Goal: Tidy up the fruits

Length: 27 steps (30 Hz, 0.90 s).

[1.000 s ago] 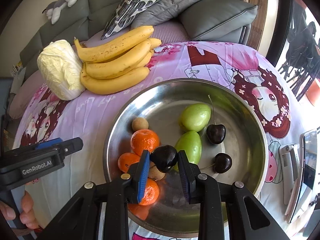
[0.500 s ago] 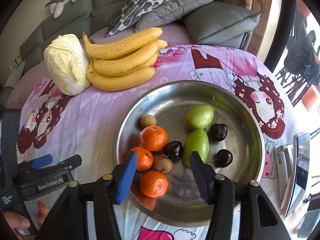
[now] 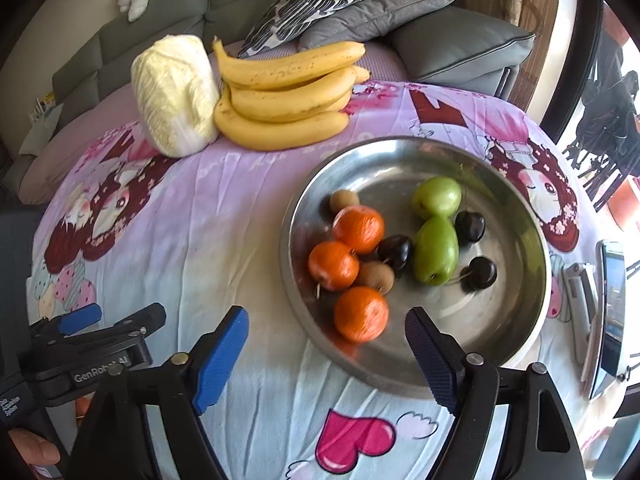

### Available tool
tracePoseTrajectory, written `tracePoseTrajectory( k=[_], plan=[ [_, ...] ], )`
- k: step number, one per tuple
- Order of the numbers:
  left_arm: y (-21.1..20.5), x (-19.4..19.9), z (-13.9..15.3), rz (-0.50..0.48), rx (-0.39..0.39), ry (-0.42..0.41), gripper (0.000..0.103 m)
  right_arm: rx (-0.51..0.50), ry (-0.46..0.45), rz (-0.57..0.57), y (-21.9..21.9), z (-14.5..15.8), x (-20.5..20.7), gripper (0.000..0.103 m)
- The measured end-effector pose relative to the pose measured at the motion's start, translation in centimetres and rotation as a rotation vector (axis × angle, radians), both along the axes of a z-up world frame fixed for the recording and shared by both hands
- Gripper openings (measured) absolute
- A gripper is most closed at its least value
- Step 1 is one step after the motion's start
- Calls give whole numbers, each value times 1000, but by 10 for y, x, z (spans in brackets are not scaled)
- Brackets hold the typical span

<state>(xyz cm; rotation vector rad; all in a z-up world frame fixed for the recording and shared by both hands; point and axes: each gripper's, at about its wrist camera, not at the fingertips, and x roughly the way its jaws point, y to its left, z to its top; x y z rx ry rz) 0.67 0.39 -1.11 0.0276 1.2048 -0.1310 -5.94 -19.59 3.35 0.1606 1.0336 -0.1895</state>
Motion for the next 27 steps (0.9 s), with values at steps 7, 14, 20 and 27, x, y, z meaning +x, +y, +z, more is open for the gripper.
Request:
tracePoseTrajectory(
  k=[7,14,20,27],
  plan=[
    [4,-4,3,15,27,-30,96,1,10,7,6,-8,-7,93],
    [2,-8,8,-5,95,-64,97,7,11,-5,6,-12,-15,103],
    [-2,-11,8,-13,123,-60,97,10,11,-13,4,-12,-16,103],
    [1,-8,2,14,148,-17,97,2,31,-28,0,-15,-16,103]
  ],
)
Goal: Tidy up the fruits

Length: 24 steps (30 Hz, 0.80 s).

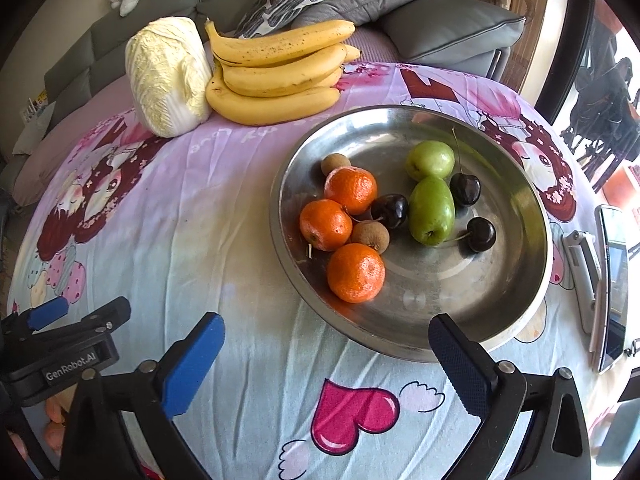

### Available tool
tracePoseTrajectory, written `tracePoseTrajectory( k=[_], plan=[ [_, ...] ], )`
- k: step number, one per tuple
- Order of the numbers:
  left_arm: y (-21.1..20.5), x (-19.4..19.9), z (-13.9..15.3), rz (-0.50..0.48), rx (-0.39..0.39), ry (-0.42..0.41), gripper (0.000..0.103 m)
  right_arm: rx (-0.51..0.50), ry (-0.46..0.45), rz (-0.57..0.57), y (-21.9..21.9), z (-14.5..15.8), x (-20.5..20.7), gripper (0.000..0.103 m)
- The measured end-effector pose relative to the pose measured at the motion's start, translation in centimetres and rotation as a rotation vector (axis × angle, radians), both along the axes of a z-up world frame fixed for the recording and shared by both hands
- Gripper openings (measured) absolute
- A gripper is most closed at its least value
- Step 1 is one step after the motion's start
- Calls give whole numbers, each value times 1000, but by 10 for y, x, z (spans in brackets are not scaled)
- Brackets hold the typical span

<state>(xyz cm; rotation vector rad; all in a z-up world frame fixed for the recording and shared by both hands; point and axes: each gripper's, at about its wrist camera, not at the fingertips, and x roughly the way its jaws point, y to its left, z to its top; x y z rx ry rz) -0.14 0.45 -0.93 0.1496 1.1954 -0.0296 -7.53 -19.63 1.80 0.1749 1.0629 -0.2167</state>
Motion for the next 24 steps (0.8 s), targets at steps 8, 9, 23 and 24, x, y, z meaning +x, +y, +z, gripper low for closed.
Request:
tracePoseTrajectory(
  k=[8,9,23,24],
  plan=[
    [-3,3,-7,-3,4,35,96,6,7,-19,-6,-2,0,103],
    [-4,3,-7,-7,5,36,96,6,8,-21,-6,-2,0,103],
    [-10,1,-8,-24,22,49,96,9,17,-46,-12,-4,0,103],
    [-10,1,-8,-22,20,49,96,9,20,-45,-11,-5,1,103]
  ],
)
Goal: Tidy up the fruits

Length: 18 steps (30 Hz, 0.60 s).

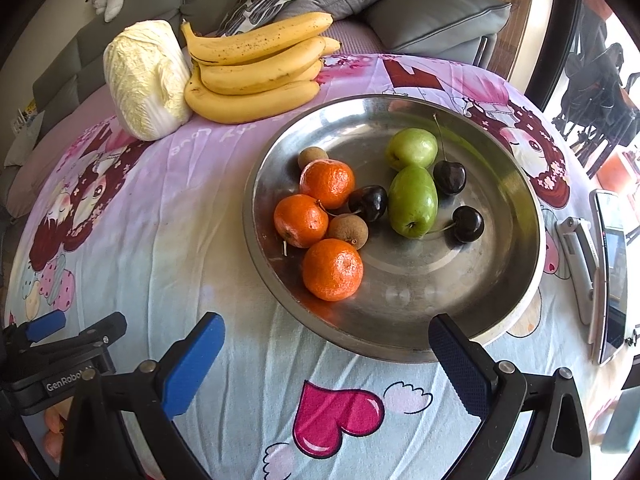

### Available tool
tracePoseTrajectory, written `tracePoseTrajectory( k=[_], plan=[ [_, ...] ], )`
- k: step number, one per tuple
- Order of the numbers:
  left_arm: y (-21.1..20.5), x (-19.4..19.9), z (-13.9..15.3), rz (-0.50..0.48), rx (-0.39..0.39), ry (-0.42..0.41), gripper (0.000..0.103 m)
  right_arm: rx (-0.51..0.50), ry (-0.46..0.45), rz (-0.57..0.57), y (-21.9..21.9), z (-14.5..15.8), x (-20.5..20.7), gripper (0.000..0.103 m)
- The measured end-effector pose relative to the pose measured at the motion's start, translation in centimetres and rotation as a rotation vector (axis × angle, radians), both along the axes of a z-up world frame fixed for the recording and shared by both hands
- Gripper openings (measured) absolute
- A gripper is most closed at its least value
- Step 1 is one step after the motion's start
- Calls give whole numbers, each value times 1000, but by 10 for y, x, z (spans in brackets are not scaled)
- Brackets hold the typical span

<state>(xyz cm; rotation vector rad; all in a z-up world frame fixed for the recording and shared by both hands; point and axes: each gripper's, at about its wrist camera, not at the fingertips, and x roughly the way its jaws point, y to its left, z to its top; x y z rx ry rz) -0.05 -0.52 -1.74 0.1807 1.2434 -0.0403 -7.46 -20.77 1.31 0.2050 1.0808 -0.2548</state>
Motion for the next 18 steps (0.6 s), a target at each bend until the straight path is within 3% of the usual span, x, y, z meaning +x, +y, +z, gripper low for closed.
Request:
tracePoseTrajectory(
  k=[18],
  plan=[
    [3,3,-2,13,-12,6,97,-6,13,1,1,-3,1,103]
  ],
)
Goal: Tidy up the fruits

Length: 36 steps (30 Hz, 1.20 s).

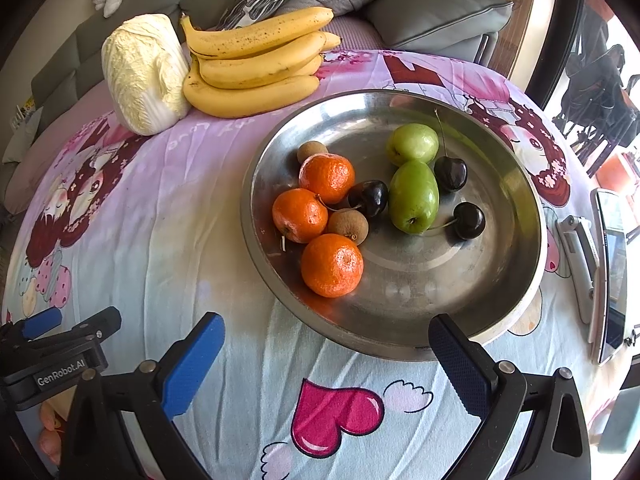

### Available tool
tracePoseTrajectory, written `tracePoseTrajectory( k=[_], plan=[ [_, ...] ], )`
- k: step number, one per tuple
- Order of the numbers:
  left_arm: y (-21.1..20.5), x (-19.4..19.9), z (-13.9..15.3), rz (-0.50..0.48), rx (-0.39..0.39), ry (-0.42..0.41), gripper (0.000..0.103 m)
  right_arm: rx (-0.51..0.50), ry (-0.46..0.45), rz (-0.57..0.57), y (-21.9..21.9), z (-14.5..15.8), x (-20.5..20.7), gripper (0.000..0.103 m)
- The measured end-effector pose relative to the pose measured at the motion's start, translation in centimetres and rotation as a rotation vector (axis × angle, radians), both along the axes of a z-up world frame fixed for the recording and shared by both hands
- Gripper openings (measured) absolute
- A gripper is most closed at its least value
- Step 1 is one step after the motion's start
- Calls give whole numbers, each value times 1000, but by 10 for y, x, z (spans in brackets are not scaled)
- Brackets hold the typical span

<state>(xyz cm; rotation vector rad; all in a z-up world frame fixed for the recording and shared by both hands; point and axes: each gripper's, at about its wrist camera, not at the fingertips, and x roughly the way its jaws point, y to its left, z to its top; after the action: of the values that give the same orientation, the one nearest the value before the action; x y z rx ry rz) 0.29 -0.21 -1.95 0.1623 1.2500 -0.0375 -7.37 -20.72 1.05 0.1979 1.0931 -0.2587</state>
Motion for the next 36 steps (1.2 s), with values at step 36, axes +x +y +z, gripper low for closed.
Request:
tracePoseTrajectory(
  k=[36],
  plan=[
    [2,1,1,7,-6,-3,97,-5,9,9,2,-3,0,103]
  ],
)
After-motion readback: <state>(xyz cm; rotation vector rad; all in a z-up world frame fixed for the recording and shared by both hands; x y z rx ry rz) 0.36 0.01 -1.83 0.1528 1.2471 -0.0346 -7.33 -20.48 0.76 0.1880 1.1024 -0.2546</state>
